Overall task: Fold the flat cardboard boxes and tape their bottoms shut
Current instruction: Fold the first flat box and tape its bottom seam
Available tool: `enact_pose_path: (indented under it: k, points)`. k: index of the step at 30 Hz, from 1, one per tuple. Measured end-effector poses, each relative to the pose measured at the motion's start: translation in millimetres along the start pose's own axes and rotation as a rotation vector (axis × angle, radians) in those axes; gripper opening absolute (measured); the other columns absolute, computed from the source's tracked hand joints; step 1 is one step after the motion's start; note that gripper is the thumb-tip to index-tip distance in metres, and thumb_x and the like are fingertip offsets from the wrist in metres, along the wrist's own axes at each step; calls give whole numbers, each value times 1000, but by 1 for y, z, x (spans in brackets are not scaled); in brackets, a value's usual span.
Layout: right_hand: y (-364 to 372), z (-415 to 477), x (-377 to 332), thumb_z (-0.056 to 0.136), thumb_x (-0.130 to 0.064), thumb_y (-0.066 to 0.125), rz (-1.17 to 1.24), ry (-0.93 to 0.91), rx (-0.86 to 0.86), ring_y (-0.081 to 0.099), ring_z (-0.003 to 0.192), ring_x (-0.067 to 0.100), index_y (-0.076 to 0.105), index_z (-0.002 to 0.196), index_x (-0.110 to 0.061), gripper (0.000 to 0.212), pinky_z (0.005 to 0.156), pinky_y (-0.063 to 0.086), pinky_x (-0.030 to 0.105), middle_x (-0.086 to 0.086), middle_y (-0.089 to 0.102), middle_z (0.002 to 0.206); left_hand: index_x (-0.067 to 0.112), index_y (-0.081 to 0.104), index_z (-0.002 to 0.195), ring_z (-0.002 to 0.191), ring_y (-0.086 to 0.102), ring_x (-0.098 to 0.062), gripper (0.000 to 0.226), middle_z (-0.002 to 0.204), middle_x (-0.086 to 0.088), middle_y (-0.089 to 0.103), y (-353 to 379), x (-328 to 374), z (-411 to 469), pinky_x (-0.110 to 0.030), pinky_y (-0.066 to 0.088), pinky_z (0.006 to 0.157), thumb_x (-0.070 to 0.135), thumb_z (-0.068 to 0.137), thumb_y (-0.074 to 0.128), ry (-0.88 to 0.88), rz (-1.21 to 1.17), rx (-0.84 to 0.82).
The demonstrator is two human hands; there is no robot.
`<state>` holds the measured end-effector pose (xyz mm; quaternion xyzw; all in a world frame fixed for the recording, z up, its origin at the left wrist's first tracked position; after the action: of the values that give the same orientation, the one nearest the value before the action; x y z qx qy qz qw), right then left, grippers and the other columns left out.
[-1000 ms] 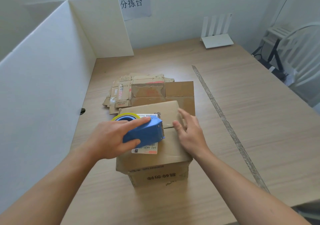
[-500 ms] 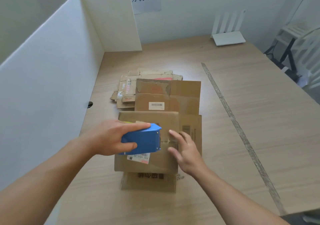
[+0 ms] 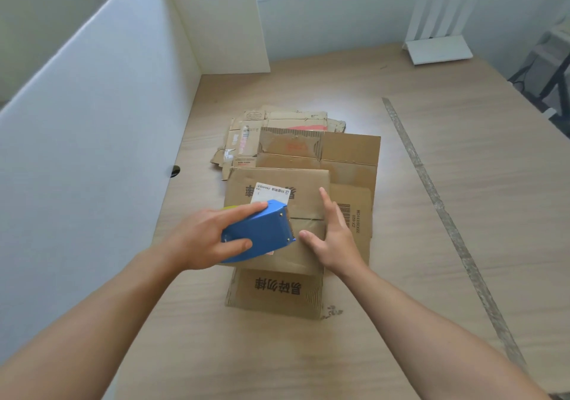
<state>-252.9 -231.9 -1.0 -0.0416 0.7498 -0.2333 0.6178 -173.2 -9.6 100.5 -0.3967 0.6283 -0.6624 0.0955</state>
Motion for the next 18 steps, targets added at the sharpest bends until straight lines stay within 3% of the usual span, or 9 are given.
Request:
enact_pose_path:
  k: [2, 5, 7, 9, 11, 14, 18]
  points:
    - [1, 3, 3, 89, -27, 71, -14, -4, 3, 24, 148, 20, 18, 149, -55, 84, 119, 26, 40, 4, 27, 161, 76, 19, 132, 83, 57, -4, 67, 106, 35, 53, 5, 0, 0, -12, 41, 71, 50, 82, 55, -8, -32, -7]
    - [-5, 0, 11, 91, -20, 68, -50, -13, 9, 41, 137, 15, 30, 150, -42, 74, 113, 31, 28, -4, 41, 152, 75, 19, 134, 88, 59, -7, 66, 112, 25, 59, 17, 0, -5, -25, 49, 77, 53, 82, 52, -38, -66, -25]
    - [-13, -5, 19, 93, -14, 63, -1, 14, 20, 55, 121, 11, 34, 148, -45, 70, 105, 42, 24, -4, 47, 146, 75, 19, 134, 86, 57, 0, 64, 109, 28, 58, 25, 3, -12, -24, 48, 75, 59, 80, 49, -38, -74, -17]
    - [-19, -13, 26, 93, -12, 60, 61, 52, 9, 59, 110, 4, 32, 142, -58, 72, 98, 50, 28, -6, 47, 143, 74, 21, 135, 88, 59, -2, 65, 111, 27, 60, 32, 5, -19, -28, 50, 77, 61, 77, 47, -49, -128, -26]
    - [-14, -21, 29, 90, -25, 66, 19, 68, -76, 52, 121, 6, 21, 141, -68, 81, 104, 46, 33, -10, 38, 149, 73, 23, 135, 92, 60, -8, 65, 114, 22, 62, 38, 7, -25, -32, 51, 80, 61, 76, 48, -60, -168, -36]
    - [-2, -25, 28, 81, -40, 75, -9, 102, -147, 21, 149, 15, 7, 147, -63, 98, 119, 27, 44, -3, 18, 162, 78, 20, 132, 93, 60, -7, 65, 111, 21, 62, 36, 8, -29, -30, 51, 80, 63, 76, 48, -84, -166, -23]
    - [16, -21, 21, 82, -39, 75, 63, 117, -165, 14, 151, 18, -1, 146, -64, 102, 120, 23, 44, 0, 8, 165, 77, 18, 134, 94, 60, -10, 65, 114, 19, 61, 28, 6, -32, -33, 52, 81, 64, 77, 46, -122, -126, -40]
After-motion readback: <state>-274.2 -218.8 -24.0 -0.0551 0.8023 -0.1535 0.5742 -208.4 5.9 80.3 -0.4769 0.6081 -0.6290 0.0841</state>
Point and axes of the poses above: each hand's wrist, its own z-axis towards the middle knuckle, its own y-axis out of the palm, x = y × z, the point moved 4 cm from there along z, towards the middle knuckle
